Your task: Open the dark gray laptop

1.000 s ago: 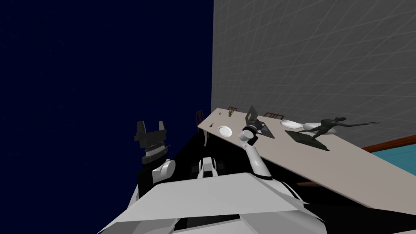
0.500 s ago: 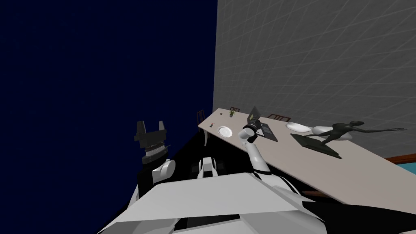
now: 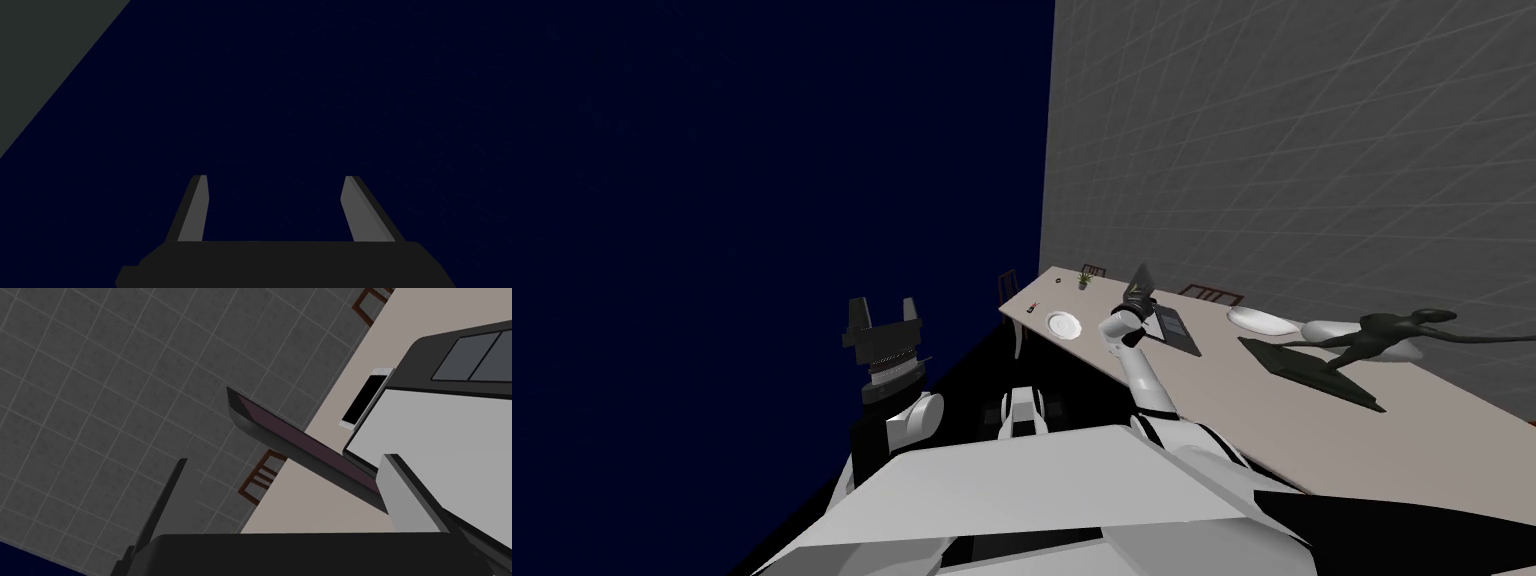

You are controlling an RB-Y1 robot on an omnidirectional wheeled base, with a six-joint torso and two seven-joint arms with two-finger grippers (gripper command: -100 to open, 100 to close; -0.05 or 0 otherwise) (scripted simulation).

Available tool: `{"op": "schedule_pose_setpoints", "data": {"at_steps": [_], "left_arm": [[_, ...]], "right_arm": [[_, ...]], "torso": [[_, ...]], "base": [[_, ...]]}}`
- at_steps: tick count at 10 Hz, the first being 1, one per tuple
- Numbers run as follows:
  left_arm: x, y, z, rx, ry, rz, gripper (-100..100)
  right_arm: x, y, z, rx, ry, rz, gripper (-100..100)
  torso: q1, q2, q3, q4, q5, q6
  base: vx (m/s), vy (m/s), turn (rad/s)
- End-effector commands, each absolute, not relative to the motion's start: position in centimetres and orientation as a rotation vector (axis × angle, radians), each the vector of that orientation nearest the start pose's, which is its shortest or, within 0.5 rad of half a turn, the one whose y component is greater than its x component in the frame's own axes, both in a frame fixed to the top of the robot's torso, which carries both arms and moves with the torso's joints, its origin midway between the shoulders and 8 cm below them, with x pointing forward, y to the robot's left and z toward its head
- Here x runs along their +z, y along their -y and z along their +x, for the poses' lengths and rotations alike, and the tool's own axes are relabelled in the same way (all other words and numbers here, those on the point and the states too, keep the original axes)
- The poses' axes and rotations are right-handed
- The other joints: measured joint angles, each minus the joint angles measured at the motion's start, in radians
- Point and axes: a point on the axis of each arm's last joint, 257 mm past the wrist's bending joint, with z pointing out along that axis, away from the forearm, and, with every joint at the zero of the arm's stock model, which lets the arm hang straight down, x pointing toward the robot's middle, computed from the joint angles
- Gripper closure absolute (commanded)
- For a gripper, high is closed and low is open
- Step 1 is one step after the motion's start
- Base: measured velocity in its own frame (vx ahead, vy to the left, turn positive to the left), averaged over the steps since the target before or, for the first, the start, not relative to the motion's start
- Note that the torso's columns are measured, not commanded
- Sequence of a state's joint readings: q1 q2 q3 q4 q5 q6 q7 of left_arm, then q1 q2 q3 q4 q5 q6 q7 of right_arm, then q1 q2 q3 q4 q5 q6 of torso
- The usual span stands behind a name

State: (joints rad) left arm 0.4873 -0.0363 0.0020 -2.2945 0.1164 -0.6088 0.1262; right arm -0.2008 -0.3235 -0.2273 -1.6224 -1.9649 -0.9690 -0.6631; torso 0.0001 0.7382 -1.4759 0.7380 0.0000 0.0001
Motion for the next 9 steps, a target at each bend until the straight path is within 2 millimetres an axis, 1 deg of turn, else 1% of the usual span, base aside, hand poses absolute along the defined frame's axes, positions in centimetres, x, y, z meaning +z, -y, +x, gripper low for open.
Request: {"op": "schedule_pose_setpoints", "data": {"at_steps": [1, 2, 4, 5, 6, 8, 9], "left_arm": [[5.34, -29.5, 31.8, -1.517, -0.373, -0.68, 0], [5.34, -29.5, 31.79, -1.517, -0.373, -0.68, 0], [5.34, -29.5, 31.79, -1.517, -0.373, -0.68, 0], [5.34, -29.49, 31.79, -1.517, -0.373, -0.68, 0], [5.34, -29.49, 31.79, -1.517, -0.373, -0.68, 0], [5.34, -29.5, 31.8, -1.517, -0.373, -0.68, 0], [5.34, -29.5, 31.8, -1.517, -0.373, -0.68, 0]], "right_arm": [[-9.94, 58.95, 45.47, -2.328, -1.921, -1.074, -100], [-9.98, 59.21, 45.67, -2.309, -1.931, -1.06, -100], [-9.9, 59.11, 45.54, -2.319, -1.926, -1.067, -100], [-9.9, 59.11, 45.54, -2.319, -1.926, -1.067, 100], [-10.06, 58.96, 45.36, -2.249, -1.955, -0.993, 100], [-10.37, 58.84, 45.12, -2.176, -1.985, -0.922, 100], [-10.53, 58.76, 45.01, -2.139, -1.999, -0.887, 100]], "torso": [[0.0, 0.0, 0.0, 0.0, 0.0, 0.0], [0.001, -0.001, 0.0, 0.0, 0.0, 0.0], [0.002, -0.001, 0.0, 0.0, 0.001, 0.0], [0.003, 0.0, 0.0, 0.0, 0.001, 0.0], [0.001, 0.0, 0.0, -0.001, -0.001, 0.001], [-0.009, 0.002, 0.004, 0.001, -0.007, -0.001], [-0.009, 0.0, 0.001, -0.001, -0.007, -0.001]], "base": [[-0.008, -0.078, 0.07], [-0.008, -0.076, 0.059], [-0.003, -0.022, 0.005], [0.002, -0.004, 0.017], [-0.034, -0.048, -0.04], [-0.045, -0.089, -0.032], [-0.047, -0.087, -0.014]]}}
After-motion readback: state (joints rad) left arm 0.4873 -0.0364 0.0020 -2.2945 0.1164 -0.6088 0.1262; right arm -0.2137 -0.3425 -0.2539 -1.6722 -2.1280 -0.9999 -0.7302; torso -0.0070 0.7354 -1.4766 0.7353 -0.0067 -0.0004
